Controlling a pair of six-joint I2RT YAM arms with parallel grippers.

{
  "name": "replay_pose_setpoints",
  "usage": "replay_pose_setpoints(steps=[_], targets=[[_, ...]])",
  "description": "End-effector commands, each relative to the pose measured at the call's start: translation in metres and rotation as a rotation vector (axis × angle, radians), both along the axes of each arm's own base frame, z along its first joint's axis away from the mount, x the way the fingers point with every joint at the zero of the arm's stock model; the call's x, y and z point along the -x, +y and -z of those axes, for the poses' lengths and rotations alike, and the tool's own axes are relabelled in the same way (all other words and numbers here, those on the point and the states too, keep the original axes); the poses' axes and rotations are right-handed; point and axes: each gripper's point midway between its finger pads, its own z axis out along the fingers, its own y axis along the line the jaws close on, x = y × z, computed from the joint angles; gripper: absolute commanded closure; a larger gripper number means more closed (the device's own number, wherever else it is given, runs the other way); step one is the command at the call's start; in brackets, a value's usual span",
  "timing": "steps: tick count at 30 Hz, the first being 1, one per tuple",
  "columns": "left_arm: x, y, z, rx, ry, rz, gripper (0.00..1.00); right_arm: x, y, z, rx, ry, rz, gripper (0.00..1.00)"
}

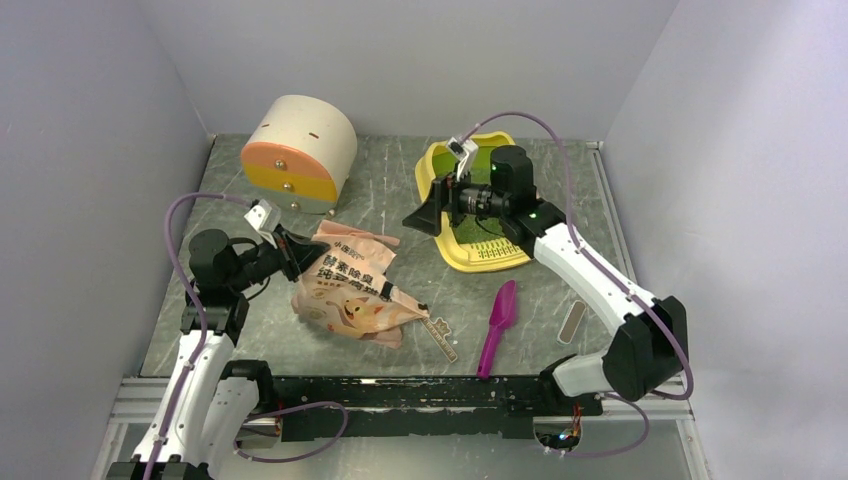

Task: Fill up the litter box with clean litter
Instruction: Open the cat litter bag at the center of the board.

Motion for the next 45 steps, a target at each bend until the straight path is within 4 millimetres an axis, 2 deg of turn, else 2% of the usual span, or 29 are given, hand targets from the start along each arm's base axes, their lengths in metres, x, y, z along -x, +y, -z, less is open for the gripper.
replay_pose_setpoints(steps=[1,4,8,12,14,18,22,23,24,26,30,31,33,34,39,45], targets=[[0.005,-0.005,-0.019,-0.011,-0.12,0.057,0.95,0.005,0.006,0.012,0.025,0.064,-0.068,0.0],[0.006,-0.007,-0.021,-0.014,-0.132,0.075,0.95,0.014,0.013,0.017,0.014,0.113,-0.148,0.0],[0.009,-0.009,-0.023,-0.013,-0.143,0.094,0.95,0.035,0.037,0.02,-0.046,0.148,-0.274,0.0],[0.012,-0.008,-0.029,-0.007,-0.178,0.085,0.95,0.047,0.076,0.044,0.027,0.114,-0.327,0.0],[0.014,-0.008,-0.031,-0.002,-0.193,0.083,0.95,0.048,0.089,0.058,0.082,0.117,-0.336,0.0],[0.014,-0.009,-0.033,0.004,-0.195,0.087,0.95,0.047,0.098,0.072,0.095,0.121,-0.358,0.0],[0.011,-0.006,-0.03,-0.011,-0.184,0.07,0.95,0.063,0.103,0.066,0.057,0.099,-0.468,0.01],[0.011,-0.006,-0.03,-0.015,-0.19,0.066,0.95,0.062,0.103,0.066,0.055,0.096,-0.467,0.06],[0.011,-0.005,-0.031,-0.017,-0.194,0.061,0.95,0.062,0.104,0.066,0.051,0.095,-0.47,0.17],[0.01,-0.004,-0.032,-0.016,-0.197,0.048,0.95,0.062,0.105,0.067,0.05,0.101,-0.471,0.32],[0.008,-0.002,-0.03,-0.025,-0.19,0.027,0.95,0.067,0.106,0.059,0.026,0.119,-0.503,0.76],[0.007,0.0,-0.029,-0.031,-0.188,0.015,0.95,0.066,0.106,0.057,0.025,0.121,-0.492,0.84],[0.004,0.003,-0.03,-0.038,-0.192,-0.008,0.95,0.061,0.106,0.051,0.028,0.098,-0.449,0.89],[0.003,0.004,-0.03,-0.038,-0.193,-0.018,0.95,0.058,0.106,0.048,0.034,0.08,-0.425,0.98],[-0.004,0.008,-0.032,-0.017,-0.187,-0.064,0.95,0.053,0.106,0.032,0.074,-0.029,-0.371,1.0],[-0.002,0.007,-0.031,-0.023,-0.172,-0.053,0.94,0.051,0.104,0.015,0.08,-0.106,-0.336,1.0]])
